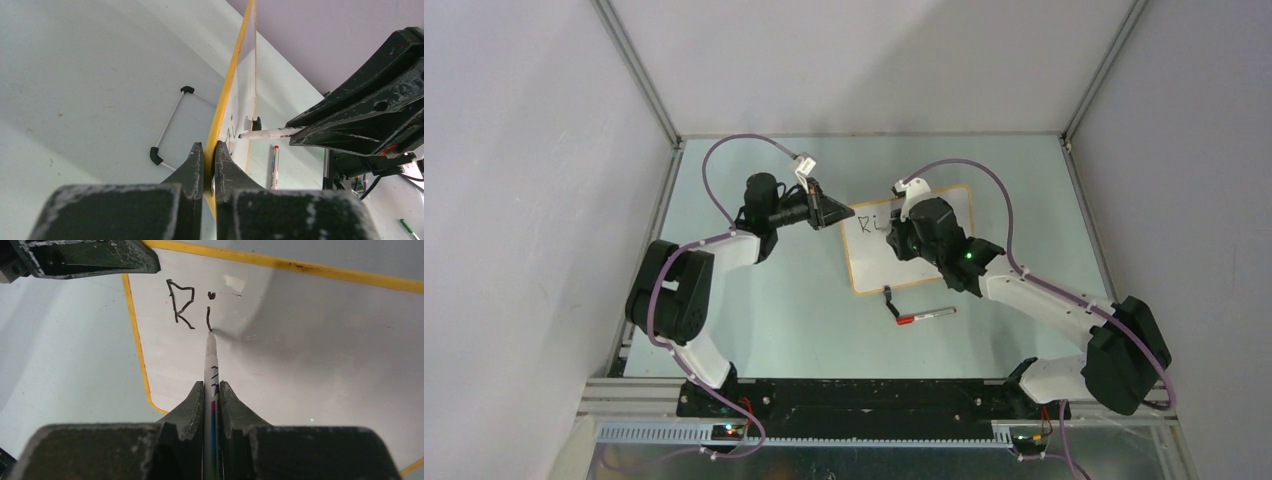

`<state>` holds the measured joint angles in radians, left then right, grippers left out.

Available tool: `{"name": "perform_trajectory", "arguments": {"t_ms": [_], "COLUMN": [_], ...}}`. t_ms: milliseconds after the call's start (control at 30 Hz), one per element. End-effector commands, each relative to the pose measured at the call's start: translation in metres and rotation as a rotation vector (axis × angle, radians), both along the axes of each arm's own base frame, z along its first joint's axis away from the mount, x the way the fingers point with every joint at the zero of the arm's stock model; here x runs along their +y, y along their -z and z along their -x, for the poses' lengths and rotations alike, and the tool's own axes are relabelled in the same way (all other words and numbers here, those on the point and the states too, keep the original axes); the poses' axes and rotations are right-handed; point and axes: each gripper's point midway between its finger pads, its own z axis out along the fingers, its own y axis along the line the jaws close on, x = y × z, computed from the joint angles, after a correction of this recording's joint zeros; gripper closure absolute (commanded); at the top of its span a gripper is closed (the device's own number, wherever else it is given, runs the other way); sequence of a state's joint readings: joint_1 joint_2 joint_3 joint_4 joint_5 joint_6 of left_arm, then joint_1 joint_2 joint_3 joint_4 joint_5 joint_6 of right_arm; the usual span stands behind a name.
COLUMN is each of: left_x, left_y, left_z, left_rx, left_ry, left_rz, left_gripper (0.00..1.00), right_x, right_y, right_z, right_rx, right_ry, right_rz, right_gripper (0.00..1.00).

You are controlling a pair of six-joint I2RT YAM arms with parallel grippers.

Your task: Write a sentence on the whiteboard

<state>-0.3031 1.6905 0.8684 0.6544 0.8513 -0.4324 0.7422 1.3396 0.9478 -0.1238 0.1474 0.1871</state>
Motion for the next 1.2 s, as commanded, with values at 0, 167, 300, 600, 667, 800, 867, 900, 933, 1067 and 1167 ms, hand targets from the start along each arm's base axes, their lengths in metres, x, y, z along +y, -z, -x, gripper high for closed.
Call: {"name": "perform_trajectory", "arguments": {"t_ms": [0,167,300,600,667,800,867,900,933,1067,1167], "left_x": [0.003,0.003,0.003,0.003,0.003,0.003,0.003,0.002,0.003,0.003,0.002], "left_y": [0.022,0.021,0.022,0.021,0.022,0.022,0.022,0.022,0.022,0.022,0.021], "left_z": [-0.01,-0.01,-0.01,-0.01,-0.01,-0.01,-0.01,-0.01,-0.01,-0.01,-0.01], "left_rx": [-0.016,-0.018,-0.016,-0.018,-0.017,-0.017,-0.018,-0.018,-0.017,-0.017,-0.017], "left_ry": [-0.05,-0.051,-0.052,-0.049,-0.051,-0.051,-0.05,-0.05,-0.05,-0.05,-0.049], "left_rz": [-0.088,-0.09,-0.09,-0.091,-0.091,-0.092,-0.092,-0.092,-0.093,-0.092,-0.092], "left_gripper": [0.94,0.94,0.94,0.94,0.94,0.94,0.94,0.94,0.94,0.94,0.94], "right_x": [0.0,-0.004,-0.007,-0.013,-0.015,-0.015,-0.013,-0.013,-0.012,-0.011,-0.011], "right_y": [-0.03,-0.041,-0.041,-0.036,-0.034,-0.031,-0.029,-0.028,-0.028,-0.026,-0.026], "right_z": [0.002,0.003,0.0,-0.008,-0.01,-0.012,-0.012,-0.013,-0.013,-0.014,-0.015], "right_rx": [-0.055,-0.071,-0.071,-0.056,-0.053,-0.046,-0.039,-0.035,-0.036,-0.031,-0.033], "right_ry": [-0.013,-0.008,0.006,0.044,0.054,0.058,0.055,0.053,0.051,0.051,0.051], "right_rz": [-0.069,-0.099,-0.1,-0.103,-0.098,-0.096,-0.093,-0.091,-0.092,-0.089,-0.089], "right_gripper": [1.0,1.0,1.0,1.0,1.0,1.0,1.0,1.0,1.0,1.0,1.0]}}
